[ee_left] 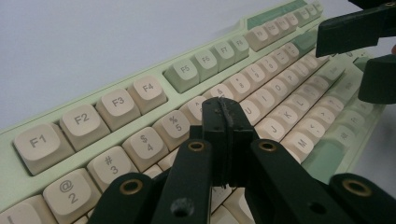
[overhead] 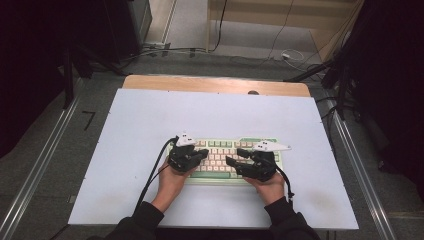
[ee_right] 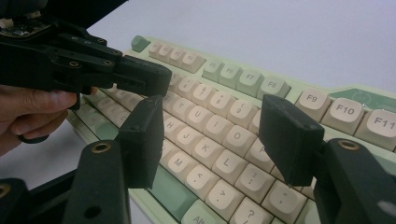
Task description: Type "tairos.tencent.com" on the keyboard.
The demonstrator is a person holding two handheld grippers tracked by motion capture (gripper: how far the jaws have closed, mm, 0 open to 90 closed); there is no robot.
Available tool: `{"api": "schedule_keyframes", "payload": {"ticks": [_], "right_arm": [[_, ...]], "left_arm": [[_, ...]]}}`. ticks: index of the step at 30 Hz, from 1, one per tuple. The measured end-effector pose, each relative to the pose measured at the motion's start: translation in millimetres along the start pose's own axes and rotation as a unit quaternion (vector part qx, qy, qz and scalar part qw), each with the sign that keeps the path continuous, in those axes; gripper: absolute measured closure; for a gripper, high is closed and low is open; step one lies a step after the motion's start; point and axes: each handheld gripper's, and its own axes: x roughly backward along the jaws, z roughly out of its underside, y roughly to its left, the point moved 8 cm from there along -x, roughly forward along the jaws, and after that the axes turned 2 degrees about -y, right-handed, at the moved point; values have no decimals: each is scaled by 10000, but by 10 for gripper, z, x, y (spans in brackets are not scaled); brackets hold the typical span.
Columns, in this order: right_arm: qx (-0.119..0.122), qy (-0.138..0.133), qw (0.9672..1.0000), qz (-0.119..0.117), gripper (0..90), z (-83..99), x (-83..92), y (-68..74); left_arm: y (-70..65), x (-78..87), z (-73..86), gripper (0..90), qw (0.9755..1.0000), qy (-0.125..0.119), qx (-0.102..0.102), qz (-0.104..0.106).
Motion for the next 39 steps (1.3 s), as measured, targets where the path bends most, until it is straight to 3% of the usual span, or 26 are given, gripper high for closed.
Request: {"api": "schedule_keyframes", "payload": {"ticks": [9, 12, 19, 23, 27, 34, 36, 39], "right_arm": [[13, 15, 10000, -4, 389, 4, -5, 5], [19, 16, 10000, -5, 389, 5, -4, 7], [-8, -25, 10000, 14, 390, -4, 18, -15], [0, -31, 10000, 25, 390, -4, 21, -19], [0, -17, 10000, 50, 390, 0, 16, -24], [61, -12, 9999, 79, 395, 3, 38, -27], [64, -43, 9999, 109, 446, 0, 52, -30], [312, -78, 9992, 219, 741, 3, 94, -12]], "left_arm": [[8, -65, 52, 900, 9998, 175, -59, -58], [0, -29, 18, 896, 10000, 70, 0, -2], [76, 285, -136, 577, 9981, -532, 284, 97], [226, 421, -73, 430, 9962, -733, 456, -84], [373, 527, 16, 392, 9938, -864, 671, -181], [491, 669, 177, 371, 9930, -828, 802, -245], [506, 713, 197, 372, 9923, -884, 816, -287], [525, 754, 214, 377, 9913, -959, 845, -308]]}}
